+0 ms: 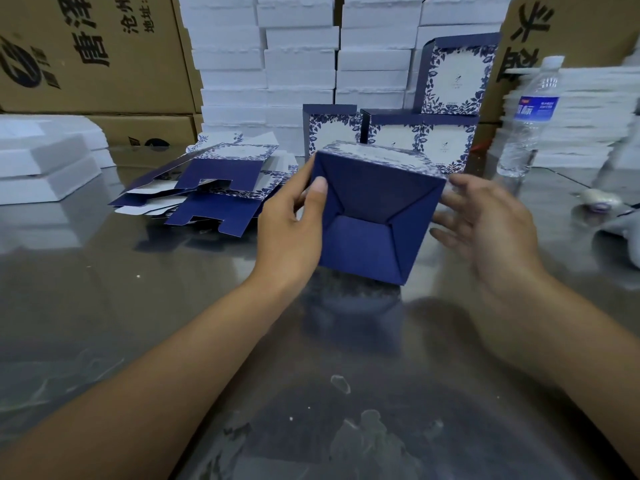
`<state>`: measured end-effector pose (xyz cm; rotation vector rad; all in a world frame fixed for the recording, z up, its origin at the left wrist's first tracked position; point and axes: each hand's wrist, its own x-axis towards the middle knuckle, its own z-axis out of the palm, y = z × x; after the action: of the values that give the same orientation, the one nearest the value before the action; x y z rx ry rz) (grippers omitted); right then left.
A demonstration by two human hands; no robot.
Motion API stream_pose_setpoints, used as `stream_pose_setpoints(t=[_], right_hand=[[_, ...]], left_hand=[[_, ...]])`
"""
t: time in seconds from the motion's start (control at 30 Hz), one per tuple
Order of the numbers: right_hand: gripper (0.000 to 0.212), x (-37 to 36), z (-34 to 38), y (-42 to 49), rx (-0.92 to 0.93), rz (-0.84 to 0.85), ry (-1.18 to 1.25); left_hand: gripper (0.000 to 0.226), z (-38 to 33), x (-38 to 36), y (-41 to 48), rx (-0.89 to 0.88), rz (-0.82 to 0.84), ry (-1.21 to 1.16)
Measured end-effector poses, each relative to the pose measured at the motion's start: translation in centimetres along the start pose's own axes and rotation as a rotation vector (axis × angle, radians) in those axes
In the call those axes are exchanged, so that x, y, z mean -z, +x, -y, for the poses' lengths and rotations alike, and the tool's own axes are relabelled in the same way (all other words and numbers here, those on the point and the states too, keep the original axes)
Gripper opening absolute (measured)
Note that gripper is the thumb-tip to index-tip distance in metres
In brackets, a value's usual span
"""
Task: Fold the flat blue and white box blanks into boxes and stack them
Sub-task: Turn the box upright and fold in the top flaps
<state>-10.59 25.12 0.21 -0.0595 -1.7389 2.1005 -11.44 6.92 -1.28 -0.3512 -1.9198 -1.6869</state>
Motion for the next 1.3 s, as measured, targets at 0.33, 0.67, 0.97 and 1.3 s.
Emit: stream_pose_setpoints(t=[0.33, 0.67, 0.97, 1.3], right_hand=[[0.062, -0.2, -1.6, -0.2, -0.282, 0.27, -0.275], [0.131, -0.1, -1.3, -0.2, -0.287, 0.308, -0.153], [0.11, 0.0, 0.1, 0.2, -0.015, 0.048, 0.015], [0.029, -0.4, 1.0, -0.5, 0.183, 0.181, 0.254]], left_hand=[[0.031, 0.4, 0.8, 0.9, 0.17, -0.177, -0.11], [0.034, -0.1, 0.9, 1.1, 0.273, -0.152, -0.372], [0.034, 0.4, 0.8, 1.2, 0.421, -0.199, -0.217], [0.034, 0.7, 1.1, 1.7, 0.529, -0.143, -0.056]])
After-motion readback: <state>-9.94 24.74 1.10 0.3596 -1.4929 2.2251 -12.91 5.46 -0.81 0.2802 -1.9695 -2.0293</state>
